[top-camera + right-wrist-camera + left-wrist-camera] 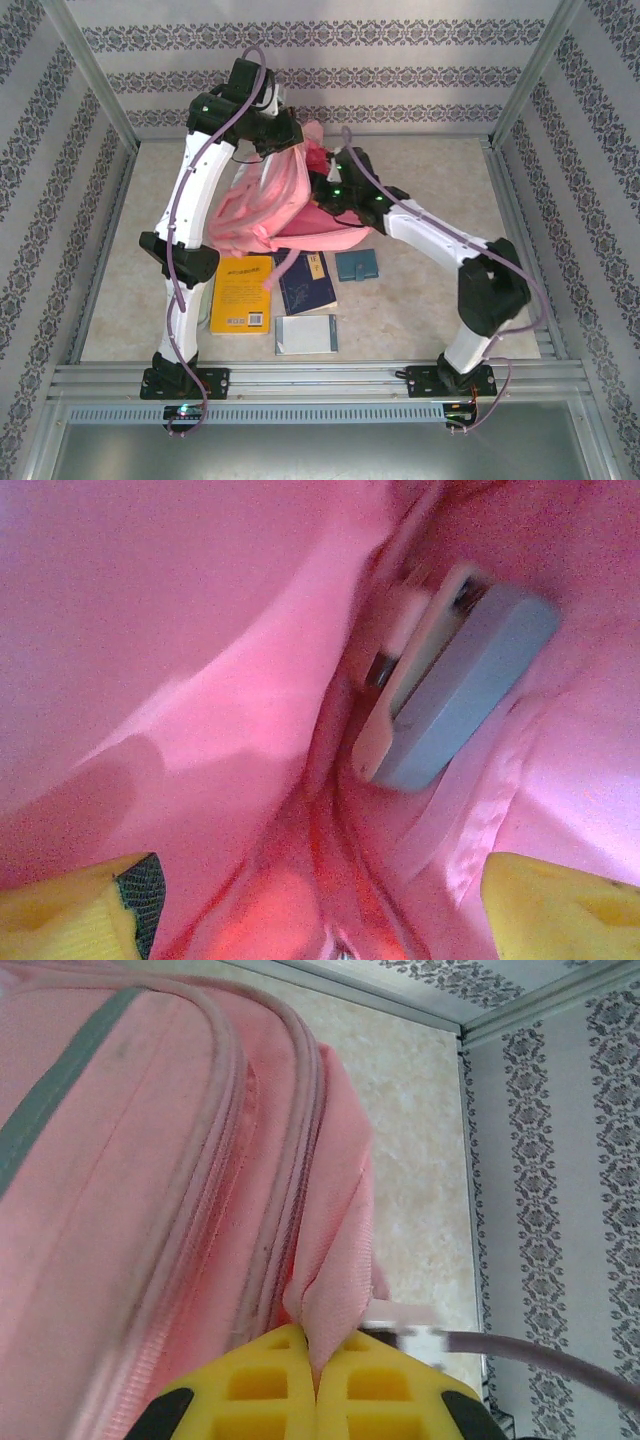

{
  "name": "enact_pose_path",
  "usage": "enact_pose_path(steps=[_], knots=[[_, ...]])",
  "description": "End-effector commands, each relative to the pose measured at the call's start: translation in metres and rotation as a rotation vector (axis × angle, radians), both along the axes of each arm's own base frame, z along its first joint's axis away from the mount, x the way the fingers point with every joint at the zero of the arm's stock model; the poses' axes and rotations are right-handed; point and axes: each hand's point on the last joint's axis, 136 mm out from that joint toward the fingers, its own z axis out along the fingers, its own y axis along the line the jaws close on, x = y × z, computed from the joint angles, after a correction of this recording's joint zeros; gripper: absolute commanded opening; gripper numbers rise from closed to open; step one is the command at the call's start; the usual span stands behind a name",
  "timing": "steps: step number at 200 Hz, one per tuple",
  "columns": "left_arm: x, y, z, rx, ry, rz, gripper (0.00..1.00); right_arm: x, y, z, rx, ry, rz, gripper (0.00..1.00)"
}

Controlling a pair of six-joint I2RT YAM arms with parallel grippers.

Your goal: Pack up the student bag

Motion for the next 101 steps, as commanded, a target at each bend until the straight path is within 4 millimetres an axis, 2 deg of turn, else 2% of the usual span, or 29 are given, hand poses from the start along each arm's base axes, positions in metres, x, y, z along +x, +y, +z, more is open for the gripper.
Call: enact_pose_path(steps=[1, 24, 56, 101], knots=[[0.007, 0.018, 0.022, 0.025, -0.098, 0.030, 0.00, -0.018, -0.030, 0.020, -0.035, -0.067, 0.001, 0.82], [0.010, 0.015, 0.008, 0.053, -0.074, 0.018, 0.00, -0.034, -0.048, 0.021, -0.069, -0.085, -0.004, 0.82], [0.017, 0.005, 0.001, 0.053, -0.084, 0.004, 0.00, -0.052, -0.056, 0.009, -0.081, -0.063, 0.029, 0.82], [0.030, -0.001, -0.002, 0.059, -0.123, -0.004, 0.00, -0.070, -0.060, 0.008, -0.103, -0.087, 0.057, 0.82]])
